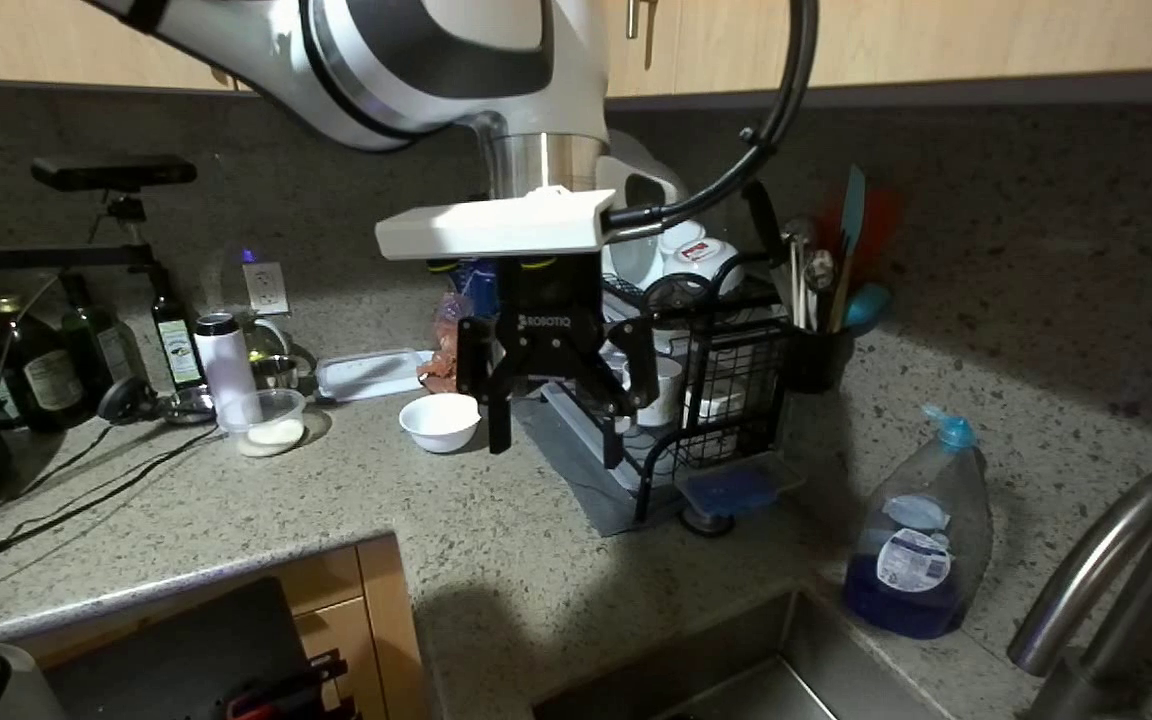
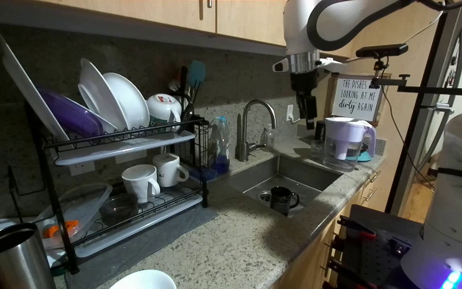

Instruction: Take the mug from the bottom left of the dish drying rack and place it on the countertop

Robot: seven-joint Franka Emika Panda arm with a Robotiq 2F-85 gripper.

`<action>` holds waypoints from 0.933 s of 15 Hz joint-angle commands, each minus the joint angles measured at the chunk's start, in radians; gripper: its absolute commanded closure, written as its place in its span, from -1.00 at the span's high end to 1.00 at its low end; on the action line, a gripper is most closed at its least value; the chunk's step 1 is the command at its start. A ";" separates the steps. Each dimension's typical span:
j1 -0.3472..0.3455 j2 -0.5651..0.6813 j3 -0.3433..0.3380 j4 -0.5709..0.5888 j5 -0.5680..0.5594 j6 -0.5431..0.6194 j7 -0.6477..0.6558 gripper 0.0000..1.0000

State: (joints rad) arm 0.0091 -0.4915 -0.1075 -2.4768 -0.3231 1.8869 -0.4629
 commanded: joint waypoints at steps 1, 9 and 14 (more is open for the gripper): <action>0.052 -0.029 0.045 -0.066 -0.004 0.060 -0.005 1.00; 0.159 -0.013 0.120 -0.126 -0.020 0.277 -0.030 1.00; 0.181 0.014 0.138 -0.121 -0.018 0.360 -0.036 1.00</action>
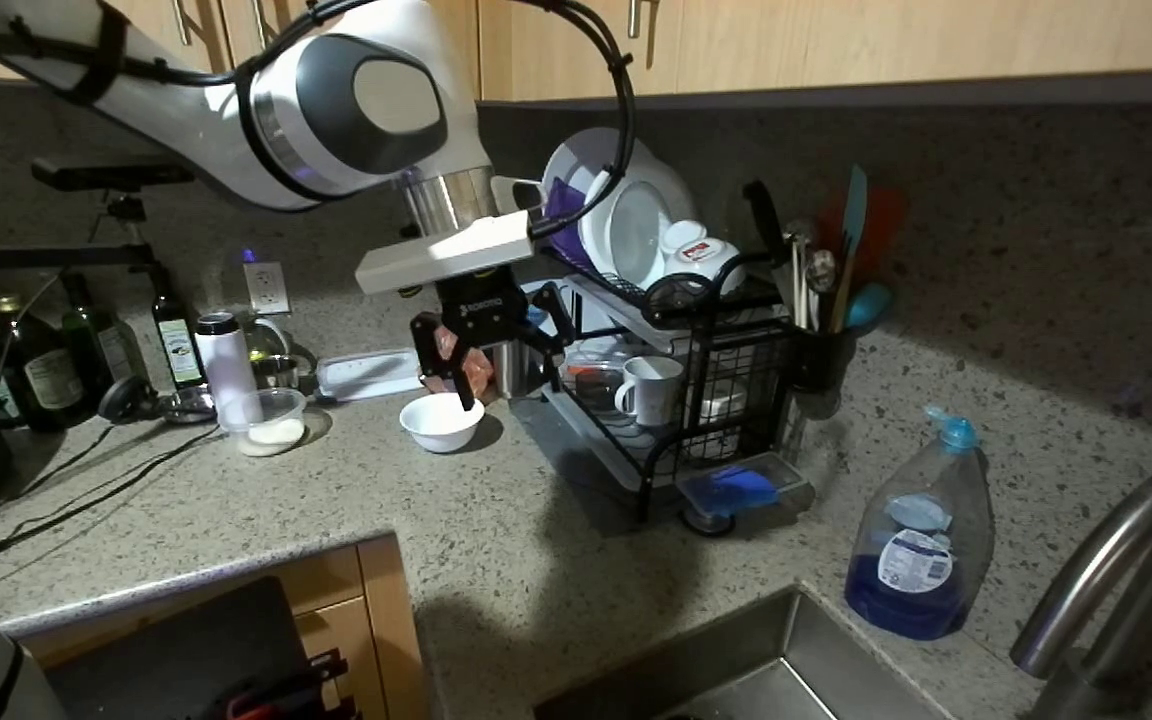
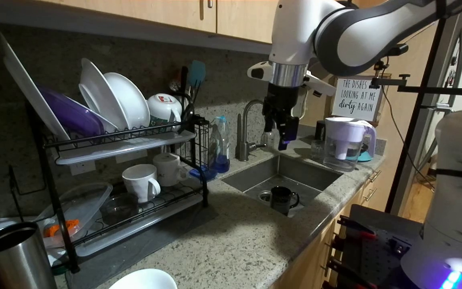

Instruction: Take the mug from the bottom left of the dish drying rack and place it on the countertop

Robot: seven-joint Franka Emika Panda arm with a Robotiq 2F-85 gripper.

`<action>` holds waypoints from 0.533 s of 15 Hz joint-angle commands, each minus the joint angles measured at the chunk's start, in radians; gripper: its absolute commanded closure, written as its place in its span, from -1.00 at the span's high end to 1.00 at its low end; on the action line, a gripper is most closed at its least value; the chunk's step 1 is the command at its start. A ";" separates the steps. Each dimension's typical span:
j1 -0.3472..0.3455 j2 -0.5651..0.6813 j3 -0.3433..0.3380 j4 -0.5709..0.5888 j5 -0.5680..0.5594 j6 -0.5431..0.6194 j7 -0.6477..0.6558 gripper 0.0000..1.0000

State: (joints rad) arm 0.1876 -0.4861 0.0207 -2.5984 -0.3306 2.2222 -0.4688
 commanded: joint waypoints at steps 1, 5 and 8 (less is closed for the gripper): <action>-0.005 0.008 0.014 0.008 -0.029 0.016 -0.030 1.00; -0.002 0.005 0.013 0.001 -0.010 0.007 -0.008 1.00; -0.002 0.005 0.013 0.001 -0.010 0.007 -0.015 1.00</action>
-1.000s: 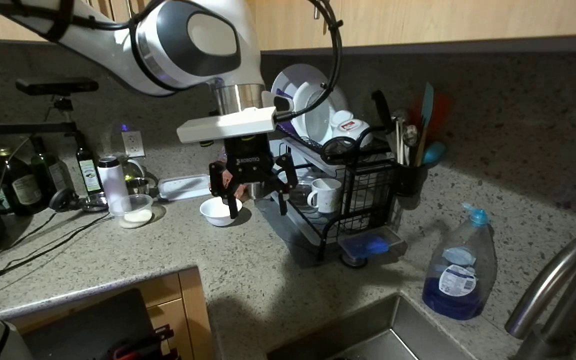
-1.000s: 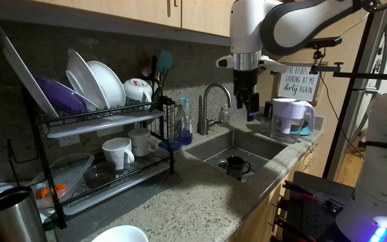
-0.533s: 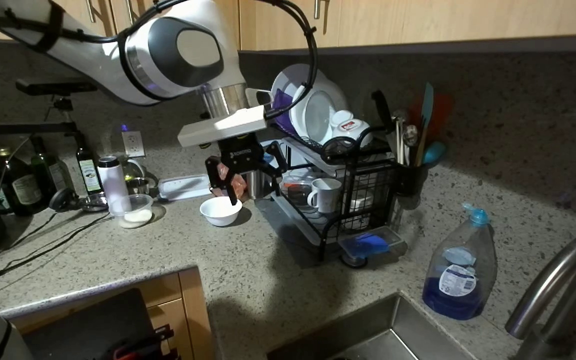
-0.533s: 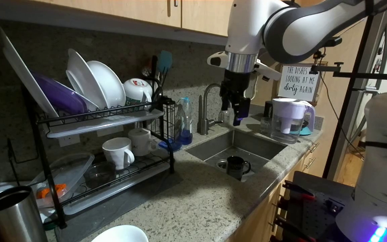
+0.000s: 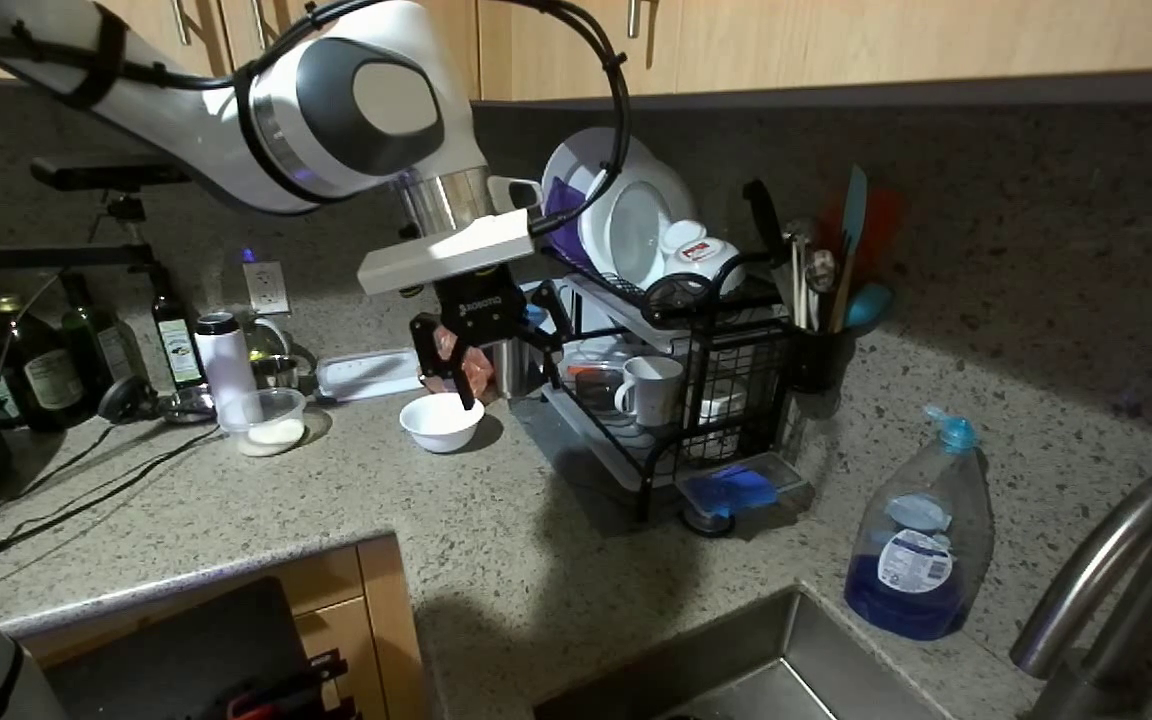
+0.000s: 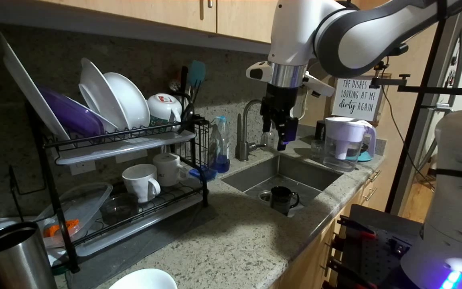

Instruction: Take the mug from the bottom left of the dish drying rack and place it on the countertop

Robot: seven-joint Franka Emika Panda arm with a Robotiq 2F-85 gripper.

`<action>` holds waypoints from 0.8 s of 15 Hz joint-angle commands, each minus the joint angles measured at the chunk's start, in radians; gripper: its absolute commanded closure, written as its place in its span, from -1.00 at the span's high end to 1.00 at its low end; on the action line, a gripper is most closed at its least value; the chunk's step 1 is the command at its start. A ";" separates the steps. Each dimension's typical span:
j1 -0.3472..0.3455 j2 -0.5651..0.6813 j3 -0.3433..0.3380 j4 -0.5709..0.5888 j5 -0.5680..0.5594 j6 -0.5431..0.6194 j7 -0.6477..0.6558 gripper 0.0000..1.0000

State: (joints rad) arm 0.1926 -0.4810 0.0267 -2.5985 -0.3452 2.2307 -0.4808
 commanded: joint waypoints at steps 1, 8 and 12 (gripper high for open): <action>-0.006 0.000 0.006 0.001 0.004 -0.001 -0.006 1.00; 0.034 0.070 0.020 -0.054 0.075 0.327 0.040 1.00; 0.088 0.123 0.005 -0.070 0.145 0.491 -0.029 1.00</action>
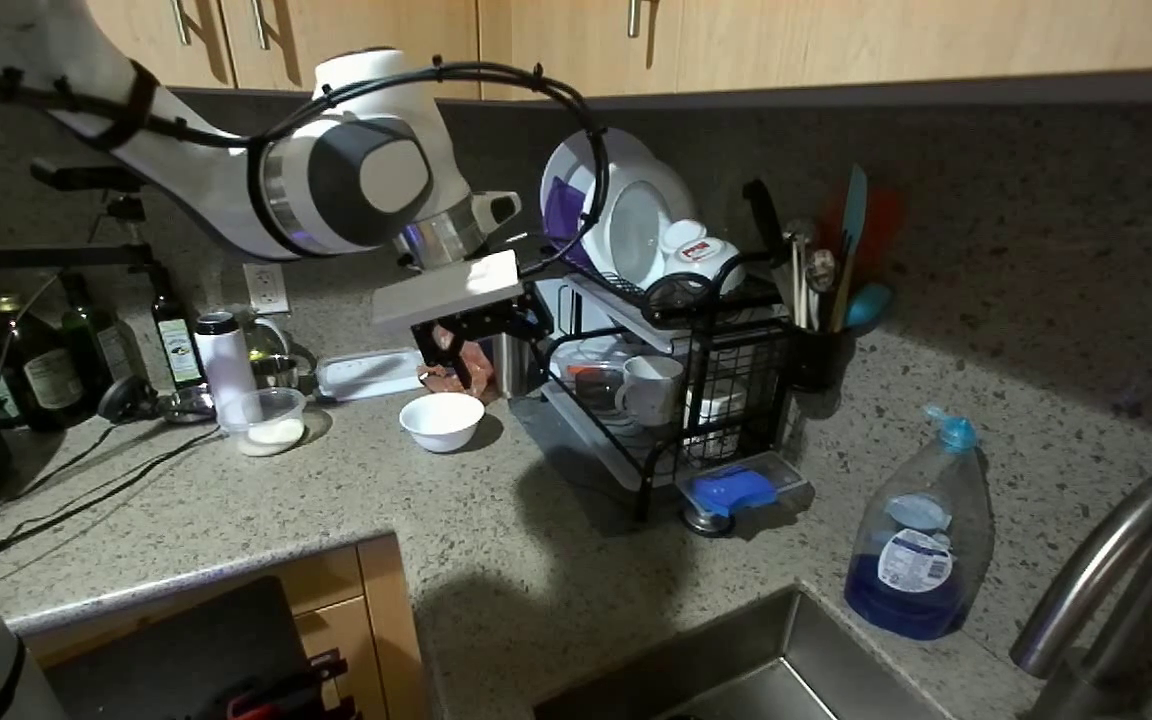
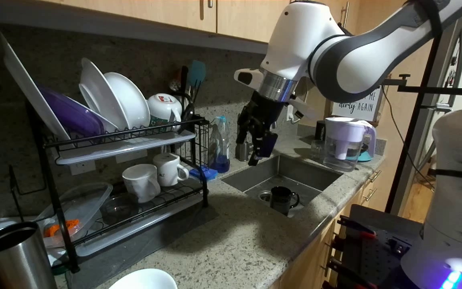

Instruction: Take the mug from the bottom left of the dish drying rack and place it on the countertop

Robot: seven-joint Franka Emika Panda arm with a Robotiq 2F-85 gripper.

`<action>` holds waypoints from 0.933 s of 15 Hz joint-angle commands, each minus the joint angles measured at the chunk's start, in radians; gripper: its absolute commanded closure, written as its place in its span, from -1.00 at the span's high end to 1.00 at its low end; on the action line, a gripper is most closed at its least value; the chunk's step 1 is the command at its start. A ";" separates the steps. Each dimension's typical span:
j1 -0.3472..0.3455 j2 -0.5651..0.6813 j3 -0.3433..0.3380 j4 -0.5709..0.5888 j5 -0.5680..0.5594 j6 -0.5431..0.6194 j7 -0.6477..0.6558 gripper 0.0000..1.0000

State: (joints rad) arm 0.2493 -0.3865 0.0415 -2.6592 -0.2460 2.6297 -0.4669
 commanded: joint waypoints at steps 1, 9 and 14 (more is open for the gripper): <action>0.044 0.035 -0.017 -0.015 0.060 0.127 -0.057 1.00; 0.147 0.205 -0.056 -0.011 0.270 0.400 -0.088 1.00; 0.092 0.318 -0.022 -0.009 0.257 0.589 0.054 1.00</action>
State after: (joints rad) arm 0.3847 -0.1259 -0.0058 -2.6731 0.0193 3.1167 -0.4958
